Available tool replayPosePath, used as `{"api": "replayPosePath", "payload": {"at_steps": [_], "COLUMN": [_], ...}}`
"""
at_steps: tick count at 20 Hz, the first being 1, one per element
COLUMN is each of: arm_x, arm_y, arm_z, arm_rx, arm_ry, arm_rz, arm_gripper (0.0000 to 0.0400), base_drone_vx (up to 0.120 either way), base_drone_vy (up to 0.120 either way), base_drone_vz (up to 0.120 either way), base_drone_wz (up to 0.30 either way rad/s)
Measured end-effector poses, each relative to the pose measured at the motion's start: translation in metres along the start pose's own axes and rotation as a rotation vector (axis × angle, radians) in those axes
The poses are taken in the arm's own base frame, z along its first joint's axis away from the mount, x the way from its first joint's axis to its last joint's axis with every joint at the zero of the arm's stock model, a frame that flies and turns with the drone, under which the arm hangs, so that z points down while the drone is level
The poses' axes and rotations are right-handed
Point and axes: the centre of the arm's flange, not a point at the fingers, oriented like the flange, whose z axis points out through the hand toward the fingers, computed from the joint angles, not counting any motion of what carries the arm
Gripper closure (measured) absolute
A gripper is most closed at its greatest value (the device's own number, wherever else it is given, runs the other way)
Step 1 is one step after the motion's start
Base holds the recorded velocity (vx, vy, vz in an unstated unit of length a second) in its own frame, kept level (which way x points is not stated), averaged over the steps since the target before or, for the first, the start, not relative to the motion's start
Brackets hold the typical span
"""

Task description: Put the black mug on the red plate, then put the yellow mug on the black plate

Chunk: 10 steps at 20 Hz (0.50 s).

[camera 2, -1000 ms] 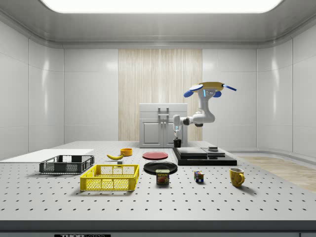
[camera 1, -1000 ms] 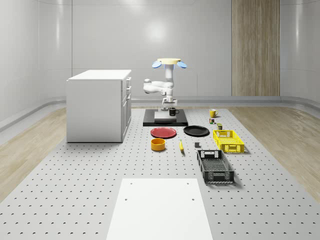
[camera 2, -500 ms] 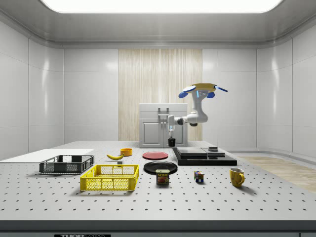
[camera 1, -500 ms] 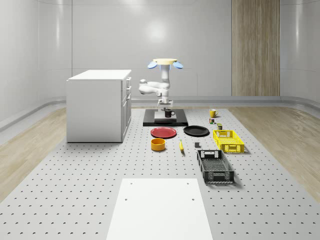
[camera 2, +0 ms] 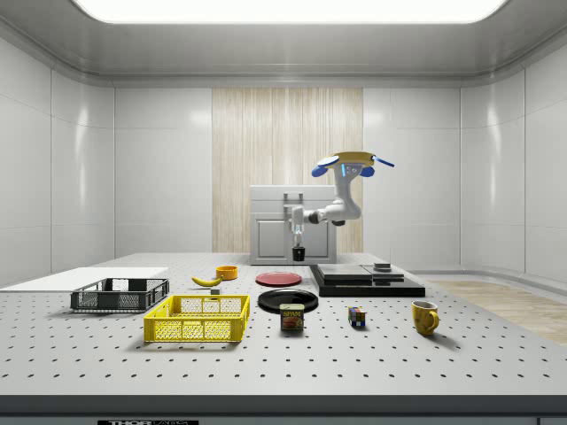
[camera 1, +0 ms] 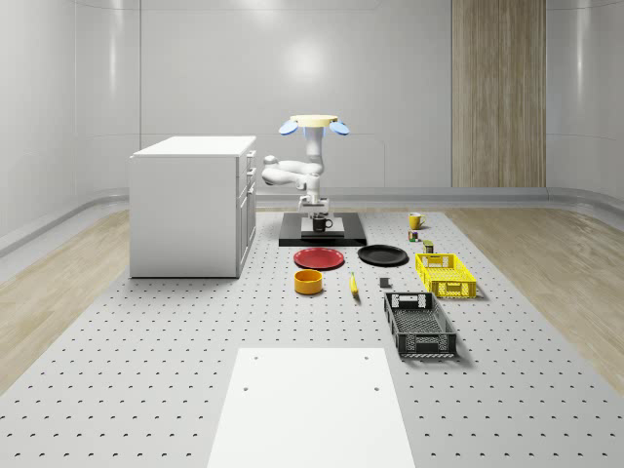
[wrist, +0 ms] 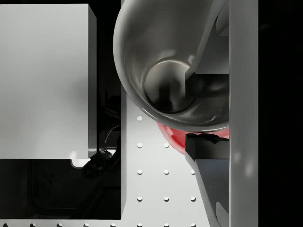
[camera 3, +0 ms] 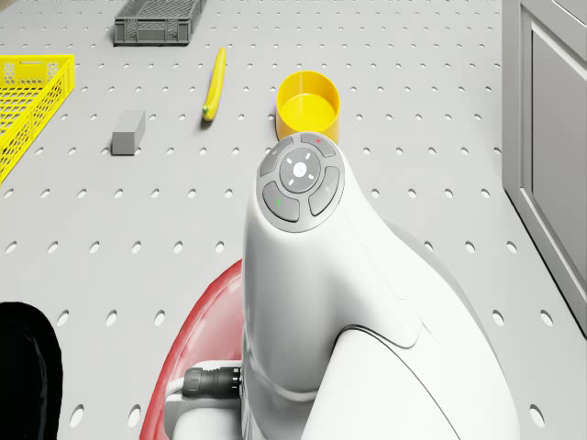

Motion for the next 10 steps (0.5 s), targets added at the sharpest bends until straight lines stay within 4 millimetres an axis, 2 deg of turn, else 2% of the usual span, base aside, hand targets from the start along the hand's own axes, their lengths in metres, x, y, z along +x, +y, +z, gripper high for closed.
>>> {"api": "replayPosePath", "payload": {"at_steps": [2, 5, 10], "arm_x": [0.0, 0.0, 0.0], "arm_y": [0.0, 0.0, 0.0], "arm_z": [0.0, 0.0, 0.0], "arm_rx": [0.0, 0.0, 0.0], "arm_ry": [0.0, 0.0, 0.0], "arm_rz": [0.0, 0.0, 0.0], "arm_gripper": [0.029, 0.029, 0.029], "base_drone_vx": [0.12, 0.12, 0.12], "base_drone_vy": [-0.1, 0.0, 0.0], "base_drone_vz": [0.0, -0.013, -0.12], "base_drone_wz": [0.0, 0.0, 0.0]}}
